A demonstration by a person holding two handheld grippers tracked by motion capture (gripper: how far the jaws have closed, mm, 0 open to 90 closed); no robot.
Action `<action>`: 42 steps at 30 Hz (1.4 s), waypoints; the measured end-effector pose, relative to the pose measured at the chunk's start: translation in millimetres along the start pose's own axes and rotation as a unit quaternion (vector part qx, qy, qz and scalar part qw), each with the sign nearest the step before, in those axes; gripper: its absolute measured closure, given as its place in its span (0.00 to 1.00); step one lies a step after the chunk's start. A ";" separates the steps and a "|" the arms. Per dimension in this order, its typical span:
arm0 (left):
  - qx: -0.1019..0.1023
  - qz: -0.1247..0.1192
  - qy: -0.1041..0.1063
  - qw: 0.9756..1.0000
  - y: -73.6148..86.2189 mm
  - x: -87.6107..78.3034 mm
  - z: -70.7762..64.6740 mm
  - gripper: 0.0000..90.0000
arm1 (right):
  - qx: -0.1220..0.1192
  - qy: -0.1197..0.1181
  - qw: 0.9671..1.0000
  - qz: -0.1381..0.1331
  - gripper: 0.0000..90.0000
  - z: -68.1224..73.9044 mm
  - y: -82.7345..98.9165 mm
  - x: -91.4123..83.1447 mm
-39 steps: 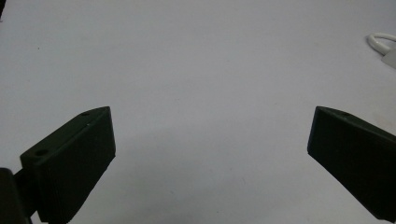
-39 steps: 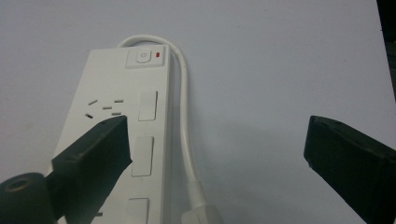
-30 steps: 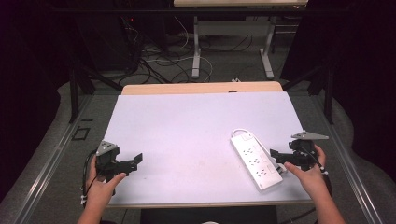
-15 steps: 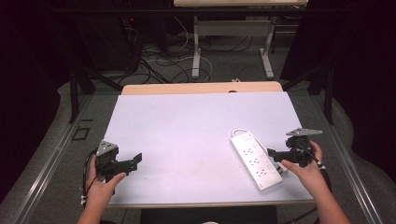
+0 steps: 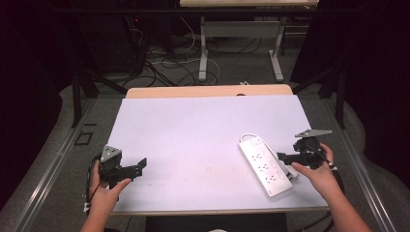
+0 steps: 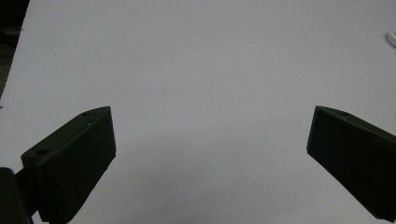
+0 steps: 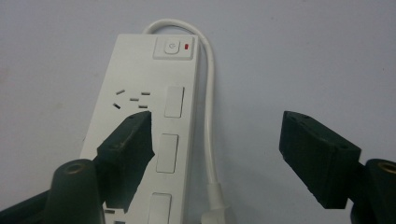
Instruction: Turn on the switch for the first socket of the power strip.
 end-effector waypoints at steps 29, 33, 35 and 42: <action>0.000 0.000 0.000 1.000 0.6 1.2 0.7 0.02 | 0.002 -0.012 0.999 0.036 0.47 -1.9 -18.4 1.0; 0.001 0.000 0.000 1.000 0.7 1.3 0.8 0.02 | 0.001 -0.011 0.999 0.040 0.50 -1.0 -21.7 1.1; 0.001 0.000 0.000 1.000 0.7 1.4 1.2 0.02 | -0.003 -0.010 0.999 0.042 0.51 -0.4 -23.6 1.5; 0.001 0.002 0.000 1.000 1.0 1.3 1.1 0.02 | -0.015 -0.014 0.999 0.048 0.61 3.2 -31.1 7.0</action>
Point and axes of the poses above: each handheld gripper's, and its own axes: x roughly forward along the jaws, y roughly out of its underside, z roughly to its left, the point moved 3 cm from there along x, roughly forward along the jaws, and after that the axes turned 10 degrees about z, right-handed, at the moved point
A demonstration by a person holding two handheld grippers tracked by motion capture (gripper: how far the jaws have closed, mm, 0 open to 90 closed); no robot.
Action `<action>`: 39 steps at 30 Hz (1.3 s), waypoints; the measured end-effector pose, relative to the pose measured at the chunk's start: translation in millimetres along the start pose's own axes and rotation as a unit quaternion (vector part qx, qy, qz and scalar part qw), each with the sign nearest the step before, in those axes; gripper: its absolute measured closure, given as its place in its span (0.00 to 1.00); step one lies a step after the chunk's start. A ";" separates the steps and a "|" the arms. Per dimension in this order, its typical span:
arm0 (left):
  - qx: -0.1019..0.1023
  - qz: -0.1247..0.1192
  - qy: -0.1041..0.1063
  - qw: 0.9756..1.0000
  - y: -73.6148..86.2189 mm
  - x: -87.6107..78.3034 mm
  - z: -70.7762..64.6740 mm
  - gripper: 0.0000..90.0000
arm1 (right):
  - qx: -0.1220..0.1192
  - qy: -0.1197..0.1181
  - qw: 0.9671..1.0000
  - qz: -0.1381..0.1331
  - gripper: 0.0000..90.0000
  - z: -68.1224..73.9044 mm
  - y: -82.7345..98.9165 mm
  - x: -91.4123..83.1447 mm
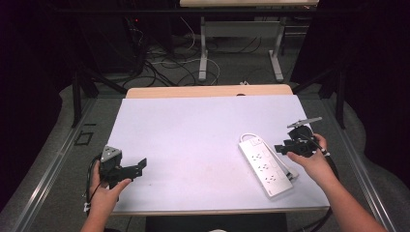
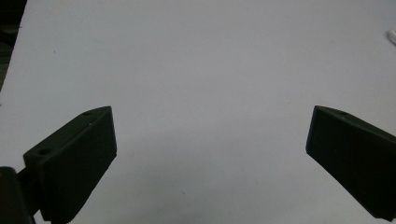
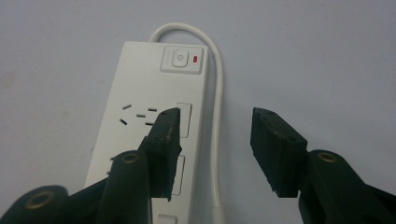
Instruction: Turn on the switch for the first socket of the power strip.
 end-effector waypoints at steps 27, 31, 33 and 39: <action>-0.001 0.000 -0.001 1.000 0.2 0.4 1.1 0.02 | -0.008 -0.011 0.999 0.050 0.84 11.6 -26.2 27.3; 0.000 -0.001 -0.001 1.000 0.3 0.6 1.1 0.02 | -0.004 -0.006 0.999 0.051 0.88 12.2 -29.3 30.1; -0.001 -0.001 -0.001 1.000 0.3 0.6 1.2 0.02 | -0.005 -0.004 0.998 0.054 0.89 12.2 -30.3 31.5; 0.000 0.000 -0.001 1.000 0.4 0.7 1.2 0.02 | -0.005 -0.004 0.998 0.063 0.92 12.6 -32.2 36.6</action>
Point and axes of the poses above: each handheld gripper's, and its own axes: x roughly forward along the jaws, y roughly out of its underside, z roughly to its left, the point moved 3 cm from there along x, roughly forward along the jaws, and after that the axes turned 10 degrees about z, right-handed, at the moved point
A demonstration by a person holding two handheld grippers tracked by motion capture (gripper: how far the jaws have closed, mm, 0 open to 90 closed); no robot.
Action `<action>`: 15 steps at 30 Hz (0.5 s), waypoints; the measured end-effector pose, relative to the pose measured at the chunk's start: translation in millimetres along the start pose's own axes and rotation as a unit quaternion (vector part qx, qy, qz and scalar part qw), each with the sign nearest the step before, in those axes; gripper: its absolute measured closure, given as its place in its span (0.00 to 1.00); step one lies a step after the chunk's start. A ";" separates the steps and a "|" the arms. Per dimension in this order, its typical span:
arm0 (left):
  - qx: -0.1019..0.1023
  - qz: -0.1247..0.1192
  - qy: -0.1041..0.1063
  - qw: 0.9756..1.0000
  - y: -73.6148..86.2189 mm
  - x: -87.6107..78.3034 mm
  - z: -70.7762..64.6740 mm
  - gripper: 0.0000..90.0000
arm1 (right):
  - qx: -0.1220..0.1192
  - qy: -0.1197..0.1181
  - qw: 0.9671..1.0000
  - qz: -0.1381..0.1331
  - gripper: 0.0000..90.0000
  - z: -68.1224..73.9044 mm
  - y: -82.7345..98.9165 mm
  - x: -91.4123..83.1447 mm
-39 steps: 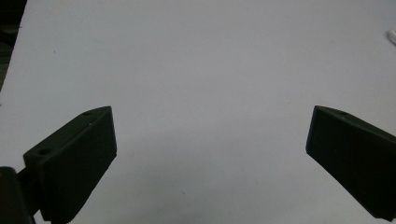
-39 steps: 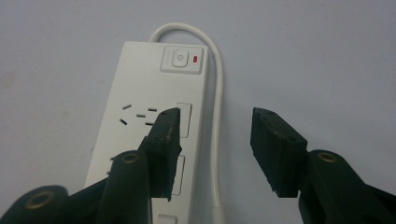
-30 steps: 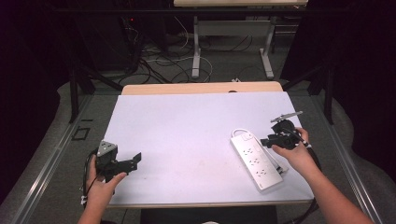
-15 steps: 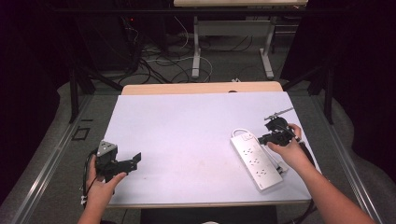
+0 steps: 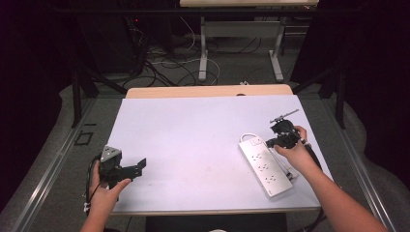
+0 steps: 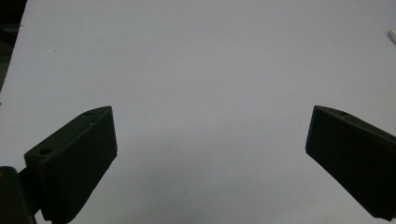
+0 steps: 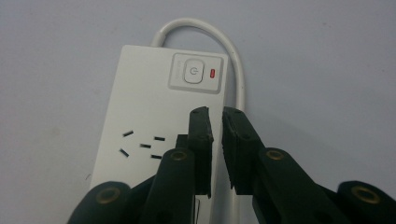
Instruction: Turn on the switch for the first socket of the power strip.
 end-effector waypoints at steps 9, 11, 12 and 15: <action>-0.001 0.000 0.000 1.000 0.1 0.0 0.2 0.02 | 0.004 0.003 1.000 0.015 0.97 2.2 -2.7 7.0; -0.001 0.000 0.000 1.000 0.1 -0.2 0.1 0.02 | -0.006 -0.001 1.000 0.015 0.99 1.9 -3.0 8.8; -0.001 0.001 0.000 1.000 0.1 -0.3 0.1 0.02 | -0.005 0.007 1.000 0.017 1.00 2.1 -3.2 9.4; -0.003 0.001 0.001 1.000 0.3 -0.6 0.0 0.02 | -0.007 0.003 1.000 0.022 1.00 3.5 -3.7 11.6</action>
Point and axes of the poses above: each handheld gripper's, and its own axes: x roughly forward along the jaws, y roughly out of its underside, z roughly to its left, the point moved 3 cm from there along x, roughly forward along the jaws, and after that the axes turned 10 degrees about z, right-handed, at the moved point
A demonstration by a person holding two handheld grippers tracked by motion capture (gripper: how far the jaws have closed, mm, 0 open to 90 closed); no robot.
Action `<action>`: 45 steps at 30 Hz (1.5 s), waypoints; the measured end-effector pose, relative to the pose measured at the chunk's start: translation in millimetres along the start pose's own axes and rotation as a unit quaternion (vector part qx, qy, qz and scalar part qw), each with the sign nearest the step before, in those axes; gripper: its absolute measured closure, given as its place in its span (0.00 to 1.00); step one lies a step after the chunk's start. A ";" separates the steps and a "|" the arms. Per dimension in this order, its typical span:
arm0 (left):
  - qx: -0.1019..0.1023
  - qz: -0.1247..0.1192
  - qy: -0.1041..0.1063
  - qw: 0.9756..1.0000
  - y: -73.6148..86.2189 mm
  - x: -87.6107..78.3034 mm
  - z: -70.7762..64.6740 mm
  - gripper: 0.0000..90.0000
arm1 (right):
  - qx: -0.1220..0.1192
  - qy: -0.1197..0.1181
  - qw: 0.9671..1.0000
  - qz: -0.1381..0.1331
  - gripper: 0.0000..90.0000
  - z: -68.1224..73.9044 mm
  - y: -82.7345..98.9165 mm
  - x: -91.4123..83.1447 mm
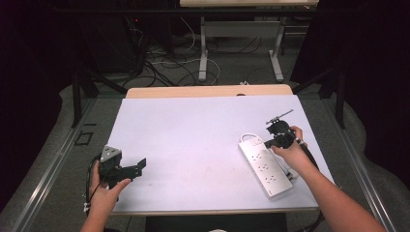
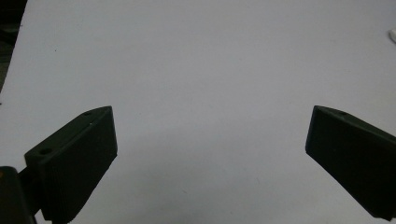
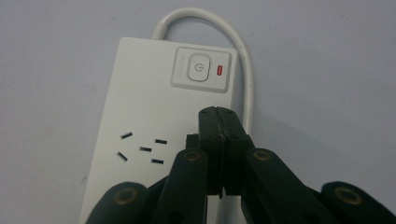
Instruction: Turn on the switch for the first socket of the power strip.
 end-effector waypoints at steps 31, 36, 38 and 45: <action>0.000 0.000 -0.001 1.000 0.2 0.0 0.5 0.02 | -0.003 0.000 1.000 0.031 1.00 4.5 -3.5 14.1; -0.001 -0.001 -0.002 1.000 0.2 0.3 0.1 0.02 | 0.003 0.003 0.999 0.033 1.00 5.4 -2.9 14.1; -0.001 -0.001 -0.002 1.000 0.2 0.3 0.1 0.02 | 0.003 -0.002 1.000 0.028 1.00 5.3 -3.0 14.8; -0.001 -0.001 -0.002 1.000 0.2 0.2 0.1 0.02 | 0.001 0.001 0.999 0.033 1.00 4.8 -2.8 14.0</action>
Point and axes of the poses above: each handheld gripper's, and its own axes: x roughly forward along the jaws, y roughly out of its underside, z roughly to its left, the point moved 3 cm from there along x, roughly forward along the jaws, and after that the axes turned 10 degrees about z, right-handed, at the moved point
